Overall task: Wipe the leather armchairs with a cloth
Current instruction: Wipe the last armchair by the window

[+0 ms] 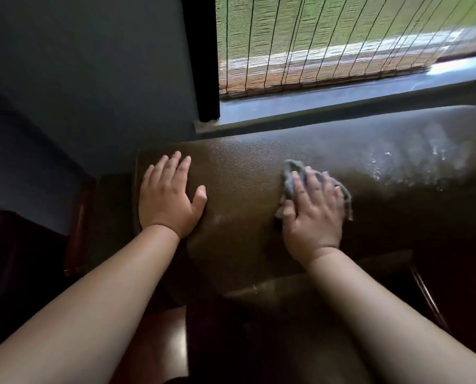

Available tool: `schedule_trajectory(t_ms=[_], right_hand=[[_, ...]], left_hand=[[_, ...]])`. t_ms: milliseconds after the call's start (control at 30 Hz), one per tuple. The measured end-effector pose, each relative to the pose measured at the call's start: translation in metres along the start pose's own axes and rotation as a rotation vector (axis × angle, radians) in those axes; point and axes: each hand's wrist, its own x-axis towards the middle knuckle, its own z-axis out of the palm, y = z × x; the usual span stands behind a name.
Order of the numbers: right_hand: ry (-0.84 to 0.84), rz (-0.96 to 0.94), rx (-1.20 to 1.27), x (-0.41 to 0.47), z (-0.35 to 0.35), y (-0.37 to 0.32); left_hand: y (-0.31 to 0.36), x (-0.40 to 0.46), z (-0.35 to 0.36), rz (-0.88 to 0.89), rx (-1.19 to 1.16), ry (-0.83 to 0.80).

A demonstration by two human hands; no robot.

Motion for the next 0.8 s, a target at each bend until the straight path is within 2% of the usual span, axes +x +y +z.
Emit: schedule_trajectory(t_ms=[100,167,200,267,333,400,433,467,567,633,700,800], right_hand=[[-0.083,-0.409,-0.037,-0.019,0.011,-0.036],[-0.153,-0.508,-0.075,-0.006,-0.001,-0.010],[-0.189,-0.454,-0.084,0.004,-0.008,0.010],[-0.201,-0.198,-0.092,0.024,-0.022,0.063],[-0.181,0.071,-0.095,0.038,-0.034,0.109],[-0.188,0.275,-0.060,0.043,-0.038,0.114],[-0.201,0.287,-0.045,0.043,-0.038,0.103],[-0.221,0.208,-0.034,0.041,-0.036,0.088],[-0.301,-0.256,-0.038,0.032,-0.026,0.064],[-0.330,-0.395,-0.051,0.044,-0.027,0.090],[-0.314,-0.304,-0.114,0.073,-0.026,0.132],[-0.271,-0.002,-0.131,0.123,-0.028,0.155]], left_hand=[[0.001,0.000,-0.003,0.002,0.016,-0.027],[0.006,0.001,-0.011,-0.008,0.024,-0.084],[0.008,0.000,-0.016,-0.017,0.034,-0.110],[0.012,0.000,-0.023,-0.044,0.055,-0.180],[0.026,0.007,-0.029,-0.178,0.039,-0.243],[0.067,0.026,-0.031,-0.303,-0.046,-0.280],[0.094,0.036,-0.030,-0.280,-0.113,-0.303],[0.121,0.043,-0.026,-0.205,-0.170,-0.319],[0.170,0.043,-0.001,-0.034,-0.138,-0.256],[0.168,0.036,0.014,-0.042,-0.051,-0.168],[0.162,0.034,0.026,-0.030,-0.023,-0.133],[0.160,0.037,0.035,-0.021,-0.008,-0.096]])
